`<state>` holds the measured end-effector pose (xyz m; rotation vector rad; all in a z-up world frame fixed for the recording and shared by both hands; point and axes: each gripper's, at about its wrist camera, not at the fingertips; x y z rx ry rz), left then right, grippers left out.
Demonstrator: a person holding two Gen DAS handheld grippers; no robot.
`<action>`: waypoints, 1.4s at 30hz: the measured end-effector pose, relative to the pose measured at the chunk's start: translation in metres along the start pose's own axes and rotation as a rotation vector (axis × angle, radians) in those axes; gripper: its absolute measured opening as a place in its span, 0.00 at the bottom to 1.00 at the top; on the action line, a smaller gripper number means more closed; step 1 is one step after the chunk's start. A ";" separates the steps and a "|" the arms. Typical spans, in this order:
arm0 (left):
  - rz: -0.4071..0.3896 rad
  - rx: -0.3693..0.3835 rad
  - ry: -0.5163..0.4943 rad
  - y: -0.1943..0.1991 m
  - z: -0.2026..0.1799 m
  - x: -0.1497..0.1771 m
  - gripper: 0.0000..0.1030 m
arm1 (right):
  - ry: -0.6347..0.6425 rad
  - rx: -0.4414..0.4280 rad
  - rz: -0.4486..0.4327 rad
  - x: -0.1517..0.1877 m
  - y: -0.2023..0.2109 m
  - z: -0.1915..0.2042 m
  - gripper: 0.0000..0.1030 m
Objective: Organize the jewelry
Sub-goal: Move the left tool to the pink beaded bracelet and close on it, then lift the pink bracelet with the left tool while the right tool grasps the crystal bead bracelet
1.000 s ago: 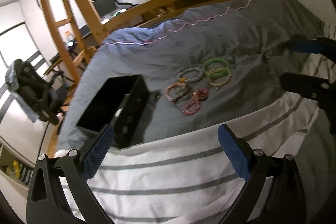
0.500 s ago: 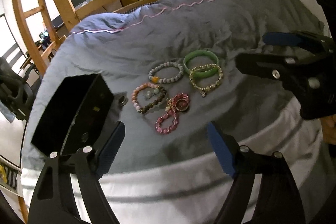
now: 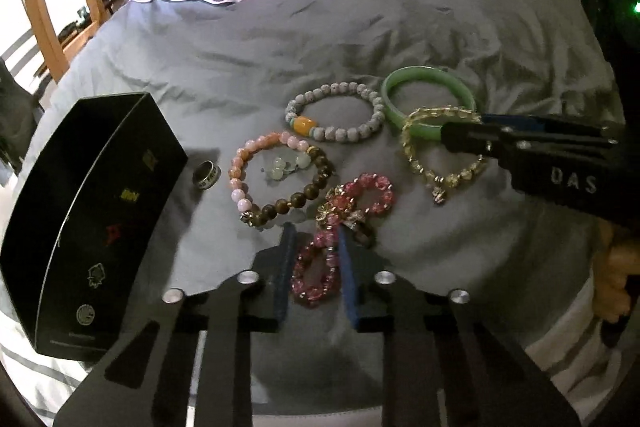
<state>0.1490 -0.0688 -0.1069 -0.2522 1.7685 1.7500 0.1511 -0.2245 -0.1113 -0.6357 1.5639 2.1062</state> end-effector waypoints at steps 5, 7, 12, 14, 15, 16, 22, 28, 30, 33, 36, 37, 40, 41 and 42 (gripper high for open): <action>-0.048 0.020 0.012 0.011 0.001 -0.003 0.08 | -0.076 -0.062 -0.099 -0.008 0.022 -0.010 0.08; -0.066 0.027 0.011 0.017 0.002 -0.005 0.07 | -0.059 -0.067 -0.133 -0.012 0.031 -0.006 0.08; -0.126 0.058 0.008 0.037 0.003 -0.010 0.07 | -0.032 -0.087 -0.185 -0.015 0.046 0.004 0.08; -0.145 0.076 0.011 0.044 0.005 -0.014 0.07 | -0.032 -0.098 -0.207 -0.018 0.050 0.005 0.08; -0.152 0.080 0.013 0.047 0.006 -0.014 0.07 | -0.034 -0.101 -0.222 -0.020 0.053 0.005 0.08; -0.151 0.089 0.012 0.047 0.007 -0.015 0.07 | -0.035 -0.100 -0.231 -0.020 0.056 0.005 0.08; -0.022 0.048 0.003 0.014 0.004 -0.007 0.68 | -0.032 -0.102 -0.215 -0.021 0.052 0.006 0.08; 0.054 0.054 -0.007 -0.006 0.002 -0.003 0.29 | -0.035 -0.107 -0.216 -0.021 0.054 0.005 0.09; 0.052 0.068 0.015 -0.005 0.008 -0.005 0.17 | -0.041 -0.107 -0.219 -0.020 0.054 0.004 0.09; 0.026 0.092 0.057 0.004 0.015 -0.011 0.08 | -0.044 -0.107 -0.225 -0.020 0.056 0.004 0.09; -0.013 0.117 0.072 0.016 0.019 -0.020 0.08 | -0.037 -0.109 -0.234 -0.021 0.058 0.006 0.09; -0.028 0.125 0.070 0.021 0.019 -0.022 0.08 | -0.036 -0.109 -0.238 -0.020 0.059 0.005 0.09; -0.055 0.151 0.071 0.031 0.019 -0.024 0.08 | -0.032 -0.115 -0.248 -0.021 0.062 0.007 0.09; -0.061 0.157 0.069 0.035 0.021 -0.019 0.08 | -0.030 -0.117 -0.254 -0.021 0.063 0.008 0.09; -0.068 0.162 0.070 0.040 0.022 -0.018 0.08 | -0.028 -0.119 -0.259 -0.021 0.064 0.008 0.09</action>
Point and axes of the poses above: each gripper's, at about its wrist camera, not at the fingertips, and y roughly against the way its jaws point, z to its left, x to its underside, and after that the axes turned 6 degrees about y, right-handed
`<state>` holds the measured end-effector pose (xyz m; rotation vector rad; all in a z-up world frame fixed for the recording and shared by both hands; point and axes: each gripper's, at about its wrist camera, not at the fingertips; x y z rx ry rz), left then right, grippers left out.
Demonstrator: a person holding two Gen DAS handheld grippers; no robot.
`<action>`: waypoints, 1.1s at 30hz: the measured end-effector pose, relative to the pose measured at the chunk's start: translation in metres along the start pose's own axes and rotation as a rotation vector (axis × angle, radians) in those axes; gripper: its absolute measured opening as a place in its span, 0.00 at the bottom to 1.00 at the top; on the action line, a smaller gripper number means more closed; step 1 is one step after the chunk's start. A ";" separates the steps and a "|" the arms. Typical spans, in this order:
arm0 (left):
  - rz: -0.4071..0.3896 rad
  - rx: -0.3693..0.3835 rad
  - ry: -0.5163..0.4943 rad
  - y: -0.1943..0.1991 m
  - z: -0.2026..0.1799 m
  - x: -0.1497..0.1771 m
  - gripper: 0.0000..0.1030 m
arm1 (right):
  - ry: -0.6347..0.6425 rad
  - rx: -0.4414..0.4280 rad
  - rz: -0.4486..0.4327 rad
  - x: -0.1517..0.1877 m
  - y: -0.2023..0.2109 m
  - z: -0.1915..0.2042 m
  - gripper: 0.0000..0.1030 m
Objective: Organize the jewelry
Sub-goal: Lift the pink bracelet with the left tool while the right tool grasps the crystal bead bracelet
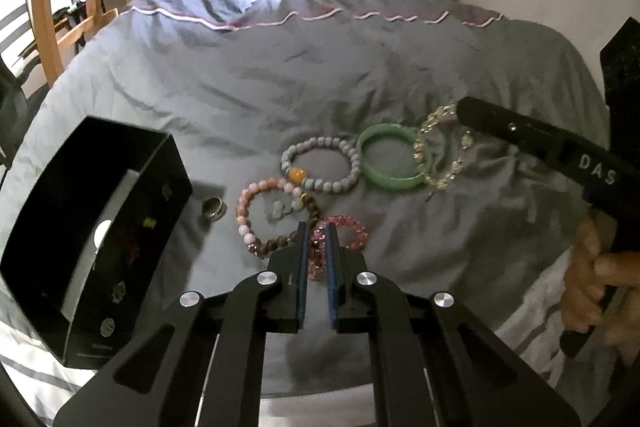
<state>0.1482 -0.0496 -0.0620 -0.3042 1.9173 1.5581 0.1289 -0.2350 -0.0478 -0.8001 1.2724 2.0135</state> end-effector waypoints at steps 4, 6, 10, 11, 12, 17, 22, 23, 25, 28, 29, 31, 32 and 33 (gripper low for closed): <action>-0.025 0.019 0.007 0.016 0.000 -0.002 0.08 | 0.008 -0.008 -0.016 -0.003 0.004 0.004 0.09; -0.046 0.026 0.011 0.025 0.002 -0.005 0.08 | 0.010 -0.015 -0.021 -0.004 0.006 0.006 0.09; -0.083 0.035 0.020 0.041 0.008 -0.012 0.08 | 0.016 -0.042 -0.032 -0.009 0.011 0.012 0.09; -0.092 0.036 0.022 0.046 0.010 -0.013 0.08 | 0.021 -0.050 -0.035 -0.011 0.013 0.015 0.09; -0.097 0.035 0.024 0.049 0.011 -0.013 0.08 | 0.024 -0.059 -0.036 -0.012 0.014 0.018 0.08; -0.129 0.026 0.032 0.067 0.016 -0.018 0.08 | 0.054 -0.071 -0.043 -0.017 0.022 0.035 0.09; -0.155 0.023 0.038 0.085 0.027 -0.022 0.08 | 0.068 -0.046 -0.033 -0.020 0.023 0.049 0.09; -0.159 0.018 0.040 0.087 0.030 -0.023 0.08 | 0.073 -0.043 -0.032 -0.020 0.023 0.052 0.09; -0.164 0.008 0.052 0.092 0.038 -0.023 0.08 | 0.098 -0.028 -0.028 -0.022 0.021 0.061 0.09; -0.160 -0.006 0.066 0.098 0.051 -0.024 0.08 | 0.114 -0.023 -0.023 -0.024 0.019 0.073 0.09; -0.158 -0.012 0.072 0.100 0.057 -0.025 0.08 | 0.121 -0.019 -0.019 -0.025 0.017 0.077 0.09; -0.156 -0.027 0.079 0.101 0.066 -0.026 0.08 | 0.132 -0.018 -0.007 -0.026 0.012 0.086 0.09; -0.158 -0.042 0.080 0.102 0.070 -0.026 0.08 | 0.138 -0.016 -0.002 -0.026 0.009 0.090 0.09; -0.159 -0.053 0.085 0.103 0.075 -0.027 0.08 | 0.142 -0.014 0.001 -0.026 0.008 0.093 0.08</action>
Point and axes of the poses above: each gripper's, at about its wrist camera, not at the fingertips, and y roughly against the way its jaws point, z to its left, x to its underside, and after that the axes turned 6 degrees about y, right-handed
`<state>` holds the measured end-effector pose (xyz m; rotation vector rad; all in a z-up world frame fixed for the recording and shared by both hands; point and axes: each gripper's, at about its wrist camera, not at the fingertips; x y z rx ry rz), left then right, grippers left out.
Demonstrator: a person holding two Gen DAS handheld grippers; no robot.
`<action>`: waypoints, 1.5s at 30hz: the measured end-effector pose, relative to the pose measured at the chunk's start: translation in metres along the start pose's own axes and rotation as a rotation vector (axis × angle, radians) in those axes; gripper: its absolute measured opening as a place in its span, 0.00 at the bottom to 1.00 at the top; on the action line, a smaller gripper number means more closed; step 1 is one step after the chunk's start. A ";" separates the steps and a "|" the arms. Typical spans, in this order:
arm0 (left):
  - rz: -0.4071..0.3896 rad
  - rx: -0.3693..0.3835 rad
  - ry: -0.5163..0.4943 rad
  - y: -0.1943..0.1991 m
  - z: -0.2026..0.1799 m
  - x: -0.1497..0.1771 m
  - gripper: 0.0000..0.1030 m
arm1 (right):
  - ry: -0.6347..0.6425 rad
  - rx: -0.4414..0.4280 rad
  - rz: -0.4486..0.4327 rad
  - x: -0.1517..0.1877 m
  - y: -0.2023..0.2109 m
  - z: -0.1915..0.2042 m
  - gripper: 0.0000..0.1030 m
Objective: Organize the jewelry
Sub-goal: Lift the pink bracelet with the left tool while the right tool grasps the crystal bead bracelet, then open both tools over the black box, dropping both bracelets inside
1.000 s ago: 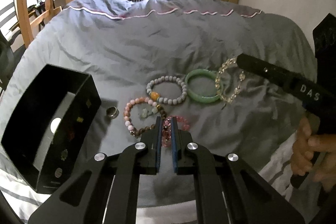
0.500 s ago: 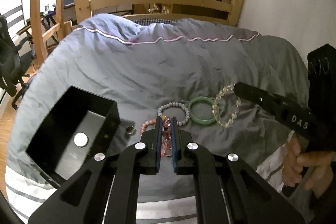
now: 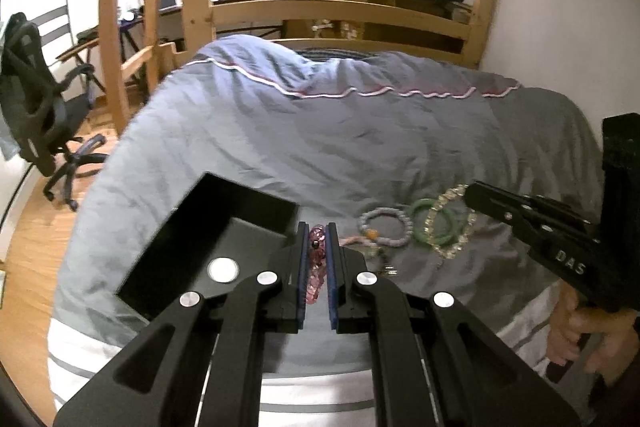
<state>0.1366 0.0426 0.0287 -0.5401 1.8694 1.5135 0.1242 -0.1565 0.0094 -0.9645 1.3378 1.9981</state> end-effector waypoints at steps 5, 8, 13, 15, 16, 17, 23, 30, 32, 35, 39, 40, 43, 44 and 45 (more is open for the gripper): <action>-0.019 -0.021 0.032 0.005 0.022 -0.003 0.08 | 0.022 0.002 0.006 -0.007 -0.010 0.017 0.09; -0.016 -0.048 0.046 0.004 0.033 -0.002 0.08 | 0.035 -0.002 0.010 -0.012 -0.017 0.028 0.09; -0.016 -0.078 0.077 0.006 0.051 -0.002 0.08 | 0.057 -0.013 0.011 -0.021 -0.026 0.047 0.08; -0.020 -0.093 0.100 0.007 0.060 -0.002 0.08 | 0.069 -0.019 0.009 -0.026 -0.029 0.055 0.09; -0.020 -0.092 0.115 0.009 0.064 -0.002 0.08 | 0.076 -0.023 0.006 -0.029 -0.031 0.060 0.09; -0.020 -0.089 0.130 0.010 0.068 -0.002 0.08 | 0.080 -0.025 0.006 -0.030 -0.032 0.064 0.09; -0.024 -0.113 0.180 0.012 0.088 -0.001 0.08 | 0.120 -0.039 0.014 -0.041 -0.047 0.087 0.09; 0.012 -0.132 0.227 0.004 0.106 0.001 0.08 | 0.147 -0.073 0.033 -0.048 -0.071 0.110 0.08; 0.020 -0.126 0.235 0.001 0.107 0.002 0.08 | 0.161 -0.091 0.068 -0.046 -0.084 0.118 0.08; 0.038 -0.125 0.246 -0.004 0.110 0.002 0.08 | 0.175 -0.102 0.113 -0.040 -0.106 0.127 0.08; 0.075 -0.139 0.275 -0.011 0.116 0.006 0.08 | 0.163 -0.108 0.160 -0.034 -0.120 0.128 0.09; 0.080 -0.145 0.281 -0.012 0.118 0.006 0.08 | 0.159 -0.107 0.167 -0.034 -0.122 0.127 0.10; 0.060 -0.190 0.273 -0.009 0.116 0.006 0.37 | 0.118 -0.098 0.163 -0.034 -0.120 0.120 0.51; 0.039 -0.204 0.273 -0.005 0.115 0.006 0.50 | 0.095 -0.087 0.132 -0.036 -0.114 0.115 0.60; 0.021 -0.219 0.275 -0.002 0.116 0.005 0.62 | 0.074 -0.086 0.112 -0.039 -0.109 0.109 0.70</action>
Point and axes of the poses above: each gripper's, at about its wrist camera, not at the fingertips, and y roughly against the way its jaws point, z to its left, x to its underside, and after that the axes turned 6 degrees about y, right-handed
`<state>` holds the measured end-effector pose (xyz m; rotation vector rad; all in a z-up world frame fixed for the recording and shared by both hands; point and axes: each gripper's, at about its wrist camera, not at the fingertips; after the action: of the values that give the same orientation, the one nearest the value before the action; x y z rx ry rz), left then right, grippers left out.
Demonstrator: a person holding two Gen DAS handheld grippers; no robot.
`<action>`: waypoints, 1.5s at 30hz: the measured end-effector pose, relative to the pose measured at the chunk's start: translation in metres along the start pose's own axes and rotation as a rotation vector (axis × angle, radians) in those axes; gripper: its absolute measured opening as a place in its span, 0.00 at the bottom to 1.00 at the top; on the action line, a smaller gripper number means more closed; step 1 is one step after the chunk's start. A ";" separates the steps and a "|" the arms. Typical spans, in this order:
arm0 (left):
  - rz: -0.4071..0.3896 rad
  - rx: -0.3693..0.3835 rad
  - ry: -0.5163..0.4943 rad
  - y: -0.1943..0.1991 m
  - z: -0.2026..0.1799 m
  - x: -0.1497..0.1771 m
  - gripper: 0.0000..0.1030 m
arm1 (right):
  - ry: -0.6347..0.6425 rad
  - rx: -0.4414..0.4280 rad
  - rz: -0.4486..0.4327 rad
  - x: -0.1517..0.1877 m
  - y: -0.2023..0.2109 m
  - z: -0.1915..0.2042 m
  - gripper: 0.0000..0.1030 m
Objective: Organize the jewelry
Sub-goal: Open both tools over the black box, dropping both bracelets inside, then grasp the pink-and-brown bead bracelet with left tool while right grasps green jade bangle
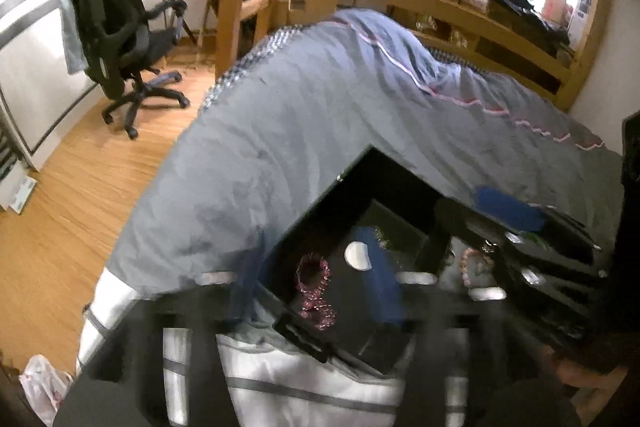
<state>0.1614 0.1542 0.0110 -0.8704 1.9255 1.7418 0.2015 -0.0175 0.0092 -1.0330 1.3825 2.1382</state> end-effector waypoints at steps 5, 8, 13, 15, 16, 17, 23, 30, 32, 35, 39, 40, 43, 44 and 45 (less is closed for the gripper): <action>-0.051 0.054 -0.002 0.012 -0.006 0.001 0.84 | -0.055 0.103 -0.050 -0.009 0.031 -0.030 0.90; -0.082 0.082 -0.066 0.019 -0.025 0.006 0.88 | -0.084 0.187 -0.052 -0.008 0.057 -0.056 0.96; -0.089 0.193 -0.174 0.024 -0.072 0.023 0.92 | -0.103 0.285 -0.024 0.005 0.089 -0.097 0.96; -0.067 0.235 -0.194 0.021 -0.091 0.031 0.92 | -0.115 0.314 -0.008 0.017 0.100 -0.111 0.96; -0.052 0.257 -0.193 0.018 -0.099 0.035 0.92 | -0.119 0.321 0.004 0.023 0.102 -0.120 0.96; -0.031 0.288 -0.182 0.013 -0.111 0.042 0.92 | -0.121 0.329 0.022 0.032 0.105 -0.128 0.96; -0.026 0.281 -0.252 -0.011 -0.157 0.070 0.92 | -0.159 0.340 0.062 0.074 0.108 -0.168 0.96; 0.026 0.174 -0.326 -0.061 -0.172 0.086 0.92 | -0.279 0.280 0.014 0.107 0.093 -0.206 0.96; 0.028 0.171 -0.339 -0.071 -0.177 0.086 0.92 | -0.301 0.235 0.022 0.105 0.079 -0.211 0.96; 0.024 0.138 -0.378 -0.091 -0.188 0.086 0.92 | -0.284 0.223 0.032 0.103 0.060 -0.213 0.96; 0.024 0.028 -0.407 -0.116 -0.199 0.086 0.90 | -0.259 0.241 0.095 0.110 0.033 -0.216 0.96; 0.036 0.023 -0.396 -0.118 -0.199 0.085 0.82 | -0.261 0.245 0.101 0.111 0.030 -0.217 0.96; 0.102 0.067 -0.352 -0.126 -0.195 0.083 0.60 | -0.258 0.259 0.115 0.115 0.021 -0.219 0.94; 0.117 0.073 -0.348 -0.128 -0.194 0.084 0.55 | -0.251 0.269 0.114 0.114 0.021 -0.218 0.91; 0.128 0.077 -0.342 -0.130 -0.193 0.084 0.50 | -0.244 0.292 0.115 0.115 0.021 -0.217 0.70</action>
<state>0.2100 -0.0542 -0.1123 -0.3966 1.8349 1.7426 0.1929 -0.2290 -0.1166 -0.5745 1.6014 1.9817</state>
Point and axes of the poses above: each gripper's, at about its wrist camera, not at the fingertips, and y roughly against the way its jaws point, z to its left, x to its underside, and after that the axes turned 6 degrees about y, right-handed
